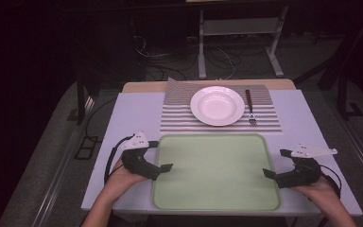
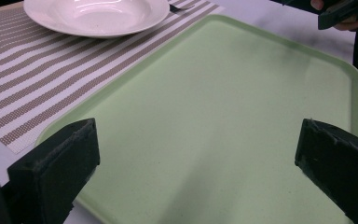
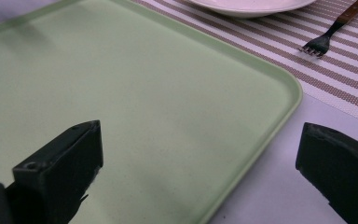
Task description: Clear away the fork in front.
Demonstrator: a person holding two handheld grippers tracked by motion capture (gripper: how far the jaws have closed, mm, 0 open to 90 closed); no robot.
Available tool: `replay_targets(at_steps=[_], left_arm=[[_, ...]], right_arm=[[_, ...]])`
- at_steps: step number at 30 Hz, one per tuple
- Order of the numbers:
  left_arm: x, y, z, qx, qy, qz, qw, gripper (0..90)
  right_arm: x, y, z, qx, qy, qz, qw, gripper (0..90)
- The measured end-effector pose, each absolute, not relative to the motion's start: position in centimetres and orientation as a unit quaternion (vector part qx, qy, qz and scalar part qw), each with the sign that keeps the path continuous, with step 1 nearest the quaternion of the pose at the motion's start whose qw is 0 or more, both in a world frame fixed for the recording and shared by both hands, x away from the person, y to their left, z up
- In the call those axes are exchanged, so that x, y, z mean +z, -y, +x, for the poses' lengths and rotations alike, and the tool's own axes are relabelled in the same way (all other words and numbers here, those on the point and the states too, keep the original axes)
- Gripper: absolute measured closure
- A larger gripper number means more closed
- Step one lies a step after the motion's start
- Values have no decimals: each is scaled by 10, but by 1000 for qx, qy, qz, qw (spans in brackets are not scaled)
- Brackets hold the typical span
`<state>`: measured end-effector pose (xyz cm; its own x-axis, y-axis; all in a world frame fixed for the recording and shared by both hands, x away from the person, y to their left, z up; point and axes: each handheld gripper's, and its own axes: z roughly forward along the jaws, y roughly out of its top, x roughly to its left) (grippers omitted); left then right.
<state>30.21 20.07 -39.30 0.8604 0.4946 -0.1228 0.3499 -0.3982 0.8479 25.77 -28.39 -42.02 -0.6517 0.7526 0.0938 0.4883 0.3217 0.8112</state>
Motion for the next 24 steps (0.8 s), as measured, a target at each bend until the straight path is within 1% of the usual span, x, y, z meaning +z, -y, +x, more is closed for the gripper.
replay_targets(at_steps=[12,15,24], left_arm=[[-397,-205,310,72,-253,833,487,0],[-398,-204,310,73,-249,836,484,0],[-398,-204,311,69,-248,835,487,0]], right_arm=[[-422,285,266,435,-790,405,149,9],[-422,285,269,438,-788,412,135,15],[-418,280,279,430,-790,412,145,14]])
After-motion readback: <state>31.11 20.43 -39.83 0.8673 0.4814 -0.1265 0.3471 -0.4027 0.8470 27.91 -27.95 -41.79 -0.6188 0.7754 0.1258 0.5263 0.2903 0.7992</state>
